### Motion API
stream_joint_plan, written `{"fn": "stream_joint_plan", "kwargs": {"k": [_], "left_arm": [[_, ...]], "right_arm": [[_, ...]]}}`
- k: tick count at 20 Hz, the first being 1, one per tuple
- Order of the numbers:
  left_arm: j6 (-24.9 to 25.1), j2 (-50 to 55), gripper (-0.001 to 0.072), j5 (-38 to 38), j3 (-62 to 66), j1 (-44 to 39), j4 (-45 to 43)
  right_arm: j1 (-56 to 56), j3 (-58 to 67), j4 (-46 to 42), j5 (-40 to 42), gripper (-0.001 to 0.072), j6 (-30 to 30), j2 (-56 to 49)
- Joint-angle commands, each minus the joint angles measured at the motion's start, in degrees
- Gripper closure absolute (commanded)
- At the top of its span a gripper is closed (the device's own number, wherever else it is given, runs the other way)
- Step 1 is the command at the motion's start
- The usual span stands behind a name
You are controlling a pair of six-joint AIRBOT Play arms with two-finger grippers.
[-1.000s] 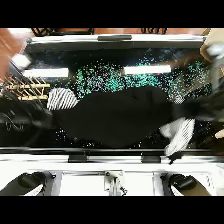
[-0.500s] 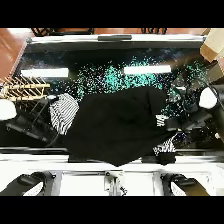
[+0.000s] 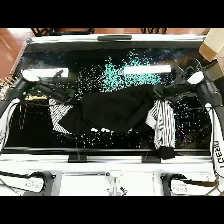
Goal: Fold the shirts.
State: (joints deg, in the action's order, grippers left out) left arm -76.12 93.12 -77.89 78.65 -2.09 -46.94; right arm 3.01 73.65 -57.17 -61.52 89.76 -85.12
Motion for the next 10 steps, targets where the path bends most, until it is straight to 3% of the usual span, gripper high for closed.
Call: {"fn": "stream_joint_plan", "kwargs": {"k": [1, 2, 5, 8, 10], "left_arm": [[3.69, 7.61, 0.0652, -1.99, 2.86, -0.31, 4.94], [5.16, 7.65, 0.0652, -3.76, 2.86, -0.20, 4.52], [9.49, 6.54, 0.0653, -8.39, 2.89, 1.40, 4.00], [9.70, 5.14, 0.0653, -9.20, 2.89, 4.28, 3.06], [9.68, 4.24, 0.0653, -9.20, 2.89, 6.08, 1.88]], "right_arm": [[-0.57, 1.40, 3.08, 12.22, 0.0283, 0.04, -2.32], [0.17, 1.40, 2.54, 12.02, 0.0161, -1.29, -1.33], [0.20, 1.40, -7.82, 10.54, 0.0161, -3.32, 5.03], [-8.68, 1.38, -26.12, -2.01, 0.0161, -4.00, 11.76], [-19.80, 1.11, -32.17, -9.57, 0.0161, -5.44, 12.79]]}}
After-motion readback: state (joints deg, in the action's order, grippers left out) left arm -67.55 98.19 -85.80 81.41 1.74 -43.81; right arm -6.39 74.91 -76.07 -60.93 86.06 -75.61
